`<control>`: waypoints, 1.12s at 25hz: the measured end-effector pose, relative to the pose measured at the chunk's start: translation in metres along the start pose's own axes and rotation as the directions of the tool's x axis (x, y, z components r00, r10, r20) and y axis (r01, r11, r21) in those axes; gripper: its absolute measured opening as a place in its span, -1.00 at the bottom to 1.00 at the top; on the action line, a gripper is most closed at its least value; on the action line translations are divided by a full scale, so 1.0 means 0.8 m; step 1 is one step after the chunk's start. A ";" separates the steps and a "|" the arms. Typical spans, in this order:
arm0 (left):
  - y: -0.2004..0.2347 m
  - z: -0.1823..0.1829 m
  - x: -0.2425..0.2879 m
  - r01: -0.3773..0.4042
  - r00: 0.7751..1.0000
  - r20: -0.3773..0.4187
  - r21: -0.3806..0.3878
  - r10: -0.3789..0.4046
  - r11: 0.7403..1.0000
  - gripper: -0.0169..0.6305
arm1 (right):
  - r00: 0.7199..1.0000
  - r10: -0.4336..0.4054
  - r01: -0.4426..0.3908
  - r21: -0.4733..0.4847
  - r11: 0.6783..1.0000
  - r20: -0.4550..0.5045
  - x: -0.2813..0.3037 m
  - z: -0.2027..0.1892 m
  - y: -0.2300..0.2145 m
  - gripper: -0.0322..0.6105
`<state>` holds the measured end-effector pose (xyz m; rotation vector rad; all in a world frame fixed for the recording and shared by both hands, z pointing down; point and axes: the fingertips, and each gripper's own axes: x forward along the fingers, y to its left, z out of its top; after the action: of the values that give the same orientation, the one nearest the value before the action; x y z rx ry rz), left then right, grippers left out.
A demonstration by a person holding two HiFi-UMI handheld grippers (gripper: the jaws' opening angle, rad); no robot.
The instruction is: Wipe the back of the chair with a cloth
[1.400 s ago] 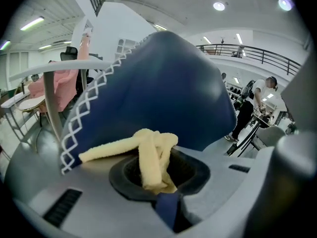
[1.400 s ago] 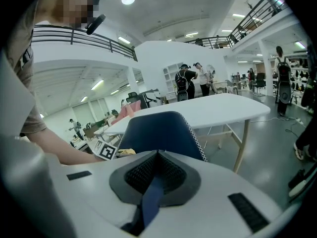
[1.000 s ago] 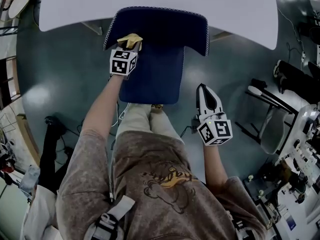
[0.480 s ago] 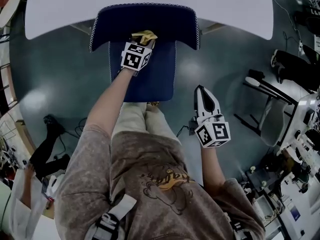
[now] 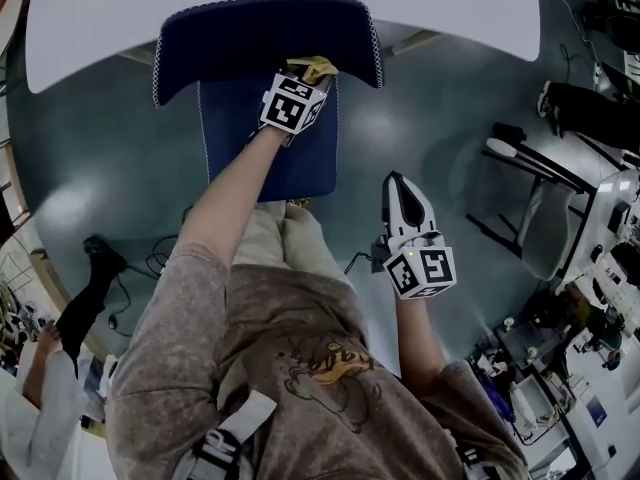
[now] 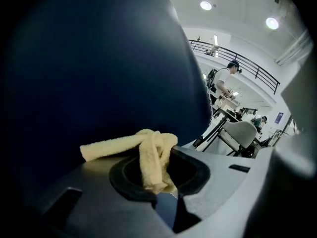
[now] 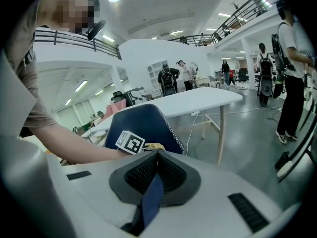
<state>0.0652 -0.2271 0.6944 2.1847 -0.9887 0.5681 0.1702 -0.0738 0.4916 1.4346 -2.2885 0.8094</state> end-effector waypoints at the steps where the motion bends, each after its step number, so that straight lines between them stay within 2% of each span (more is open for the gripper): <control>1: -0.006 0.000 0.002 0.007 1.000 -0.001 0.000 -0.007 1.000 -0.72 | 1.000 -0.003 0.003 0.003 1.000 0.002 -0.001 -0.001 -0.001 -0.82; 9: -0.038 0.010 0.018 0.044 0.999 0.002 -0.008 -0.044 0.999 -0.71 | 1.000 -0.003 0.003 0.016 1.000 0.000 0.000 -0.006 -0.009 -0.82; 15: -0.074 0.016 0.029 0.117 0.993 0.003 0.025 -0.117 0.993 -0.72 | 1.000 0.003 -0.003 0.014 1.000 -0.001 0.009 -0.007 -0.006 -0.82; 21: -0.102 0.017 0.022 0.220 0.975 0.031 0.046 -0.222 0.974 -0.71 | 1.000 0.008 -0.008 0.015 1.000 -0.010 0.014 -0.012 -0.006 -0.82; 24: -0.093 0.011 0.009 0.204 0.977 0.052 0.055 -0.207 0.977 -0.71 | 1.000 0.015 -0.014 0.015 1.000 -0.015 0.018 -0.016 -0.004 -0.82; 28: -0.050 -0.017 -0.016 0.126 0.990 0.057 0.025 -0.127 0.992 -0.71 | 0.999 0.041 -0.041 0.012 0.999 -0.029 0.029 -0.024 0.006 -0.81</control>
<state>0.0867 -0.1913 0.6802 2.2755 -0.8702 0.4596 0.1551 -0.0770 0.5183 1.3761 -2.3020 0.8514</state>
